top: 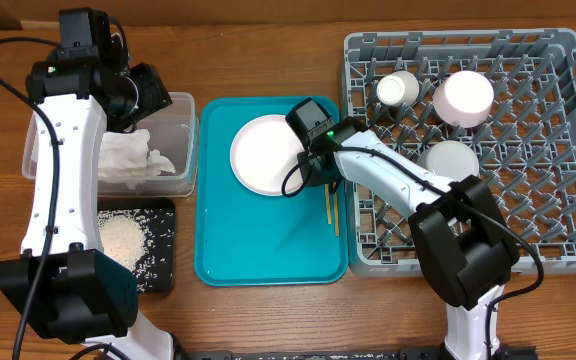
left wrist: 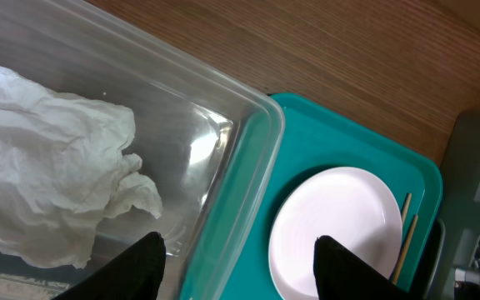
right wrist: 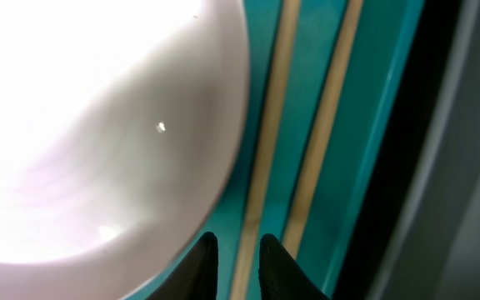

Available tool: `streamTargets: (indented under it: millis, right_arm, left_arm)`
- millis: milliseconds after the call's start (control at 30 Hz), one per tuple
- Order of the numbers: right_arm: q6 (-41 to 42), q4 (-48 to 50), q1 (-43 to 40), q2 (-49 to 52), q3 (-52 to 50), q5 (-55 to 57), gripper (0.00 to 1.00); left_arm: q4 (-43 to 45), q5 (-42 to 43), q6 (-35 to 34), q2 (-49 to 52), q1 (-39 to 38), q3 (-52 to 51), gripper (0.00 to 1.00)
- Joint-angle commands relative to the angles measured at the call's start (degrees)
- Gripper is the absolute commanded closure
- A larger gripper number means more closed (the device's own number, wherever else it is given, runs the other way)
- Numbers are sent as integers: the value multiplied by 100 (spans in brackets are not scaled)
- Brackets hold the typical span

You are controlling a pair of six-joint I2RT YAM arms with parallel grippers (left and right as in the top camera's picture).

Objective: Sort waste into correct bins and load items into the dishwasher

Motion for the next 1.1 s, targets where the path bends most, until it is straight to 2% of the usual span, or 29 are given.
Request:
streamTargets:
  millis: [0,233,467,567,800,967,1067]
  right_arm:
    - [120,24,-15,293,-35,-511,81]
    - [249,153,-15,328,-35,-505,80]
    - [238,391,-15,350,-79,-114,68]
    - [223,407,-4,350,-68,-101,67]
    - [186,-109,2,212,494,-111,67]
    - [-404,-529,109,181,988,-101,62]
    - [-540,-608,221,184,981,332,61]
  left_arm:
    - [-2,-61,157,31,-2,-35,41]
    - [-17,-61,160,31,-2,-35,41]
    - [-39,-63,208,31,-2,-35,41]
    - [-44,-79,221,31,-4,-35,41]
    - [-42,-76,219,31,-4,-35,41]
    - [-61,-76,219,31,-4,-35,41]
    - [-61,-76,219,31,-2,-35,41]
